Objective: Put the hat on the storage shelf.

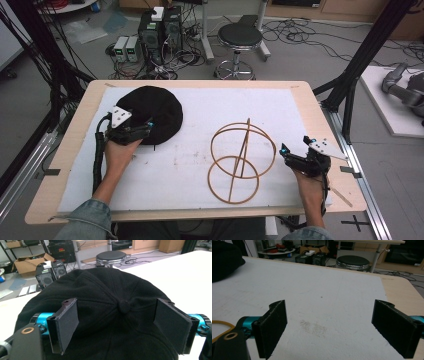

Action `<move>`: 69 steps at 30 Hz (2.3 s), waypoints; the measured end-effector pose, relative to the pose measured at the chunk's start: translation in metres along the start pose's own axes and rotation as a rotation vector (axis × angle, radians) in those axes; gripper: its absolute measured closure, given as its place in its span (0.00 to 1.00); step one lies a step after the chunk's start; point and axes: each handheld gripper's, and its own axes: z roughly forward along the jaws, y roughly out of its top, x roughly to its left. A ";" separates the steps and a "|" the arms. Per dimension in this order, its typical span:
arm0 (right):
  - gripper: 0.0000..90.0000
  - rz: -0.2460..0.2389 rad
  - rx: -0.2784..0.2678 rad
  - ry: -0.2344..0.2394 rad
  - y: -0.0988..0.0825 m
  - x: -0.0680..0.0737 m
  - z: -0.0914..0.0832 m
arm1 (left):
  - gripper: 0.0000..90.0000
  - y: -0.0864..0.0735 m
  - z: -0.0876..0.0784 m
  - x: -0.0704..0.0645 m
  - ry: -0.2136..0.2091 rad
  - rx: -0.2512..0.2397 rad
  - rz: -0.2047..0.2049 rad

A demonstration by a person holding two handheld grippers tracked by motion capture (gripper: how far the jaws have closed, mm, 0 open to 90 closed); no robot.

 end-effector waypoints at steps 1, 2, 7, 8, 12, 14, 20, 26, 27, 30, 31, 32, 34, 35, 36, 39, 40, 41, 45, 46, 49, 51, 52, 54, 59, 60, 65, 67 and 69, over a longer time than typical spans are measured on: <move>0.14 0.000 0.000 0.000 0.000 0.000 0.000 | 0.22 0.001 0.002 -0.001 -0.001 0.004 0.006; 0.14 0.002 -0.001 0.000 0.000 0.000 0.000 | 0.22 0.003 0.006 -0.003 0.003 -0.001 0.014; 0.14 0.006 -0.001 0.000 0.000 0.000 0.000 | 0.23 0.008 0.019 -0.012 0.016 0.010 0.043; 0.14 0.008 -0.001 0.002 0.000 0.000 0.000 | 0.23 0.007 0.021 -0.013 0.024 0.011 0.047; 0.14 0.005 -0.004 0.002 0.000 -0.001 0.000 | 0.23 0.000 0.032 -0.014 0.048 0.054 0.059; 0.14 0.010 0.000 0.007 -0.001 -0.001 0.000 | 0.23 -0.002 0.035 -0.013 0.063 0.061 0.068; 0.14 0.012 0.000 0.006 -0.001 -0.001 0.000 | 0.25 -0.008 0.042 -0.009 0.101 0.081 0.077; 0.14 0.011 0.005 0.006 -0.001 -0.001 0.001 | 0.28 -0.011 0.047 -0.010 0.118 0.087 0.108; 0.14 0.011 0.005 0.005 -0.001 -0.001 0.001 | 0.29 -0.012 0.048 -0.010 0.122 0.091 0.111; 0.14 0.015 0.006 0.009 -0.001 0.000 0.001 | 0.33 -0.013 0.048 -0.008 0.120 0.103 0.098; 0.14 0.013 0.004 0.010 -0.001 0.000 0.001 | 0.35 -0.013 0.048 -0.007 0.116 0.102 0.092; 0.14 0.013 0.003 0.009 -0.001 0.000 0.001 | 0.37 -0.013 0.048 -0.006 0.108 0.102 0.089; 0.14 0.009 0.003 0.008 -0.001 0.000 0.001 | 0.45 -0.013 0.048 -0.007 0.092 0.100 0.105; 0.14 0.017 0.006 0.008 -0.001 0.000 0.001 | 0.49 -0.013 0.048 -0.008 0.087 0.107 0.125; 0.14 0.016 0.007 0.008 -0.001 0.000 0.001 | 0.53 -0.014 0.048 -0.009 0.083 0.106 0.129; 0.14 0.009 0.003 0.008 -0.001 0.000 0.000 | 0.63 -0.015 0.049 -0.009 0.070 0.111 0.138; 0.14 0.008 0.002 0.008 -0.001 -0.001 0.000 | 0.64 -0.015 0.050 -0.008 0.064 0.112 0.139; 0.14 0.010 -0.001 0.007 -0.001 -0.001 0.000 | 0.66 -0.015 0.050 -0.008 0.062 0.117 0.133; 0.14 0.009 -0.003 0.004 -0.001 -0.002 0.000 | 0.69 -0.016 0.050 -0.007 0.055 0.122 0.128; 0.14 0.009 -0.002 0.004 -0.001 -0.002 0.000 | 0.69 -0.016 0.050 -0.007 0.053 0.122 0.127; 0.14 0.017 -0.001 0.004 -0.001 -0.002 -0.001 | 0.71 -0.016 0.050 -0.006 0.047 0.125 0.121; 0.14 0.019 0.000 0.004 -0.001 -0.002 -0.001 | 0.73 -0.016 0.050 -0.006 0.046 0.119 0.113; 0.14 0.019 0.000 0.004 -0.001 -0.002 -0.001 | 0.73 -0.016 0.050 -0.006 0.043 0.122 0.115; 0.14 0.018 0.000 0.004 -0.001 -0.002 -0.001 | 0.73 -0.015 0.048 -0.005 0.034 0.121 0.110; 0.14 0.018 -0.006 0.001 -0.001 -0.003 -0.001 | 0.75 -0.007 0.039 -0.003 0.024 0.083 0.092; 0.14 0.021 -0.003 0.000 -0.001 -0.003 -0.001 | 0.75 -0.005 0.036 -0.002 0.016 0.070 0.085; 0.14 0.022 -0.008 0.000 0.000 -0.003 -0.002 | 0.76 0.018 0.022 0.000 -0.013 0.026 0.083; 0.14 0.024 -0.011 0.000 0.000 -0.003 -0.002 | 0.76 0.029 0.016 -0.001 -0.027 0.011 0.091; 0.14 0.026 -0.010 -0.002 0.000 -0.004 -0.003 | 0.76 0.038 0.012 -0.001 -0.033 0.008 0.100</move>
